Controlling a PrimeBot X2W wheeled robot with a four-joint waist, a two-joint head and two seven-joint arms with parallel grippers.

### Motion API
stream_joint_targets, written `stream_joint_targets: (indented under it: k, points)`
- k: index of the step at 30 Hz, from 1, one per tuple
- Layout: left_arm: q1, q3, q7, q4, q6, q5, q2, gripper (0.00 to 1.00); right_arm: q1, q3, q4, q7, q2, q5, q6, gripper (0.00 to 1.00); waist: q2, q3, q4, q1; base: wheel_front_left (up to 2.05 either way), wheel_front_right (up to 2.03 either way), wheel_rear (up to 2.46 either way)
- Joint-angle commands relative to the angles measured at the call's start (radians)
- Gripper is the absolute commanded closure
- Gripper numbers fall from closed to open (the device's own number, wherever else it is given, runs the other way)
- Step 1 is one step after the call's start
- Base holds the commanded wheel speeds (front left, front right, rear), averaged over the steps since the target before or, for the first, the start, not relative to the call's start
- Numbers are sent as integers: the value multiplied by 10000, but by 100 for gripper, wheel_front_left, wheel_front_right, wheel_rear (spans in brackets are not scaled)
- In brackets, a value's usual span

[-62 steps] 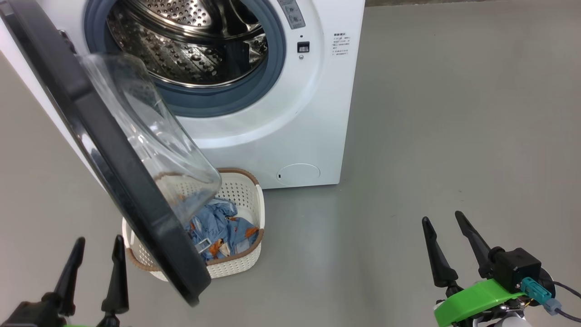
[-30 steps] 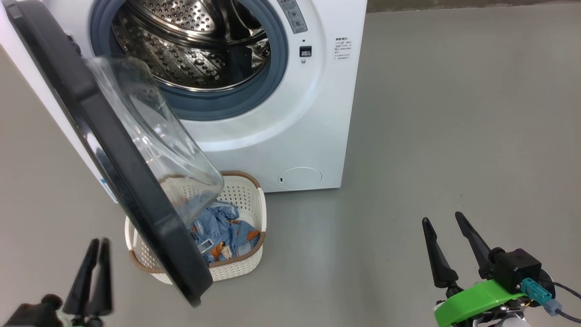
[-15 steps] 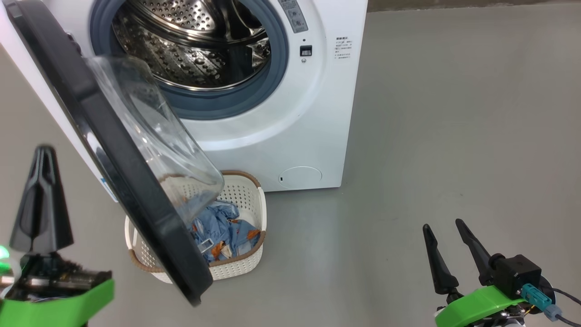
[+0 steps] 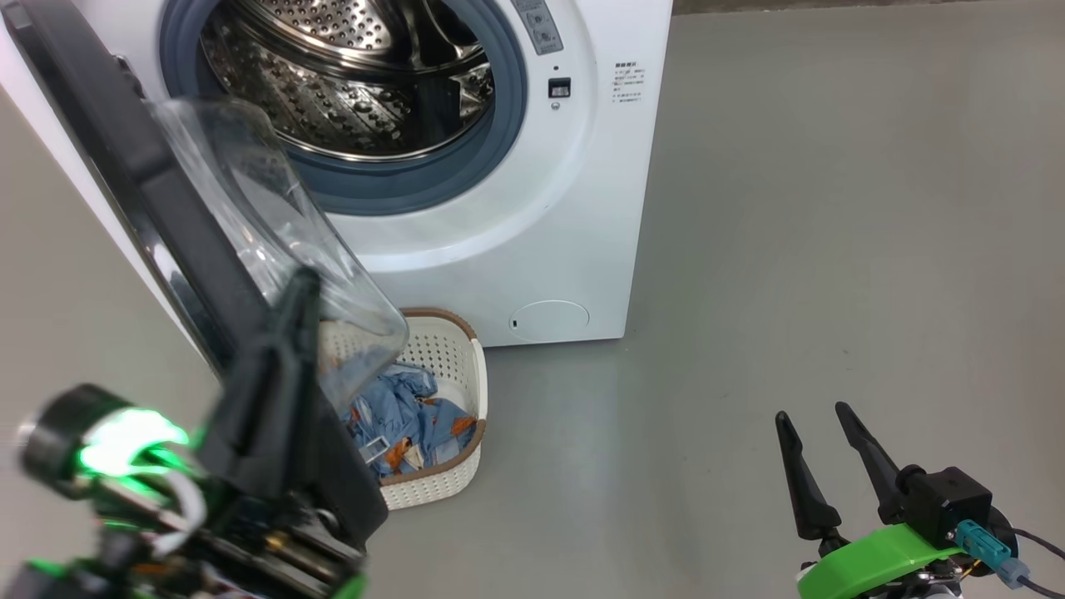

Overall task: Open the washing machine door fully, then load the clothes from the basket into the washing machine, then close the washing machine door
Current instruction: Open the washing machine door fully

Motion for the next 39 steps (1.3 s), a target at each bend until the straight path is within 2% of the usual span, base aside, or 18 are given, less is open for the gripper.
stream_joint_targets:
  k: [1,15,24,31,39]
  points:
    - [-430,171,-49,-260,-31,-38,240,100,-74,203,-207,-118,-3,63,16,0,0,11,-2,0,0,0,0]
    - [-104,-2239,-49,459,-31,-342,507,100,-72,222,-101,-118,-3,81,16,0,0,119,-15,0,0,0,0]
    - [388,-3214,-49,1151,-31,-459,727,100,-87,245,-48,-118,-3,74,16,0,0,190,59,0,0,0,0]
    - [623,-3738,-49,1926,-31,-611,841,100,-132,287,-2,-118,-3,85,16,0,0,257,95,0,0,0,0]
    - [817,-3615,-49,2958,-31,-689,858,100,-171,323,57,-118,-3,107,16,0,0,319,80,0,0,0,0]
